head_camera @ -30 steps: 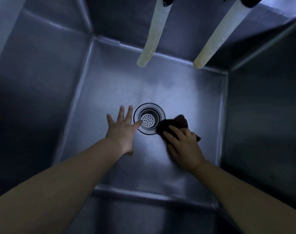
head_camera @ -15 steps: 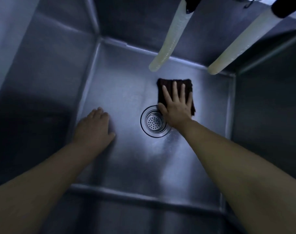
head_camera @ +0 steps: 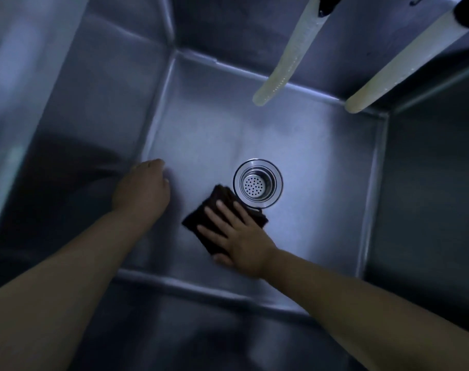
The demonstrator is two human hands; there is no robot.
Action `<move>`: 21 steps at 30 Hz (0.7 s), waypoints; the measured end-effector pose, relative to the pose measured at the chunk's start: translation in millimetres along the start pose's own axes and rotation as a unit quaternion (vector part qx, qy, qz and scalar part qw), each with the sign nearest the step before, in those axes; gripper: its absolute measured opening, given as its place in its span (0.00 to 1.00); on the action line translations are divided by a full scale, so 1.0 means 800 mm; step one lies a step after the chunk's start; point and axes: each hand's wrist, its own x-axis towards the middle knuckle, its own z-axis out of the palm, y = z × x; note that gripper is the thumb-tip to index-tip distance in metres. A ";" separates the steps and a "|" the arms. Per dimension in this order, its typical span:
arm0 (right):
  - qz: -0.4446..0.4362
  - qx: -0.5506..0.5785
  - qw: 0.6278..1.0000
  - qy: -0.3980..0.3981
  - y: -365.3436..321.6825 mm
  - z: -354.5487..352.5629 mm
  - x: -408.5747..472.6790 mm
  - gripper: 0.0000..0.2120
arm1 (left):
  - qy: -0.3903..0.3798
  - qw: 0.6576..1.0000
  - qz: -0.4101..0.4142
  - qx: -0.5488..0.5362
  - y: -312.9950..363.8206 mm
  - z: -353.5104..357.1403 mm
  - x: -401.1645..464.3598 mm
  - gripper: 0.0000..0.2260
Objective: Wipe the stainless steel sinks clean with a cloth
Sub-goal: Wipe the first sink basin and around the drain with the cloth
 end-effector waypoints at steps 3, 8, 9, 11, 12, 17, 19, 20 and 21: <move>-0.042 0.023 0.999 0.000 -0.023 0.019 -0.069 0.28 | -0.014 1.000 0.001 -0.013 -0.002 -0.002 -0.001 0.09; -0.052 0.037 0.997 0.033 -0.031 0.017 -0.041 0.20 | -0.016 1.000 0.002 -0.016 -0.003 0.005 0.005 0.10; -0.048 0.045 0.997 0.044 -0.027 0.012 -0.018 0.19 | -0.016 1.000 0.004 -0.012 -0.003 0.007 0.007 0.09; -0.019 0.053 0.996 0.067 -0.013 0.001 0.032 0.21 | -0.007 1.000 0.016 -0.005 -0.003 0.012 0.009 0.07; 0.003 0.050 0.995 0.080 -0.001 -0.005 0.055 0.22 | -0.001 1.000 0.021 -0.003 -0.004 0.014 0.010 0.06; 0.116 -0.006 0.990 0.083 0.081 -0.037 0.128 0.28 | -0.017 0.999 0.035 0.006 -0.006 0.016 0.015 0.12; 0.164 -0.015 0.983 0.084 0.119 -0.045 0.138 0.29 | -0.026 0.998 0.053 0.011 -0.005 0.016 0.017 0.13; 0.189 -0.014 0.978 0.088 0.137 -0.048 0.137 0.29 | -0.030 0.998 0.058 0.018 -0.004 0.017 0.018 0.13; 0.211 -0.010 0.973 0.091 0.154 -0.049 0.130 0.29 | -0.033 0.997 0.062 0.027 -0.003 0.017 0.020 0.14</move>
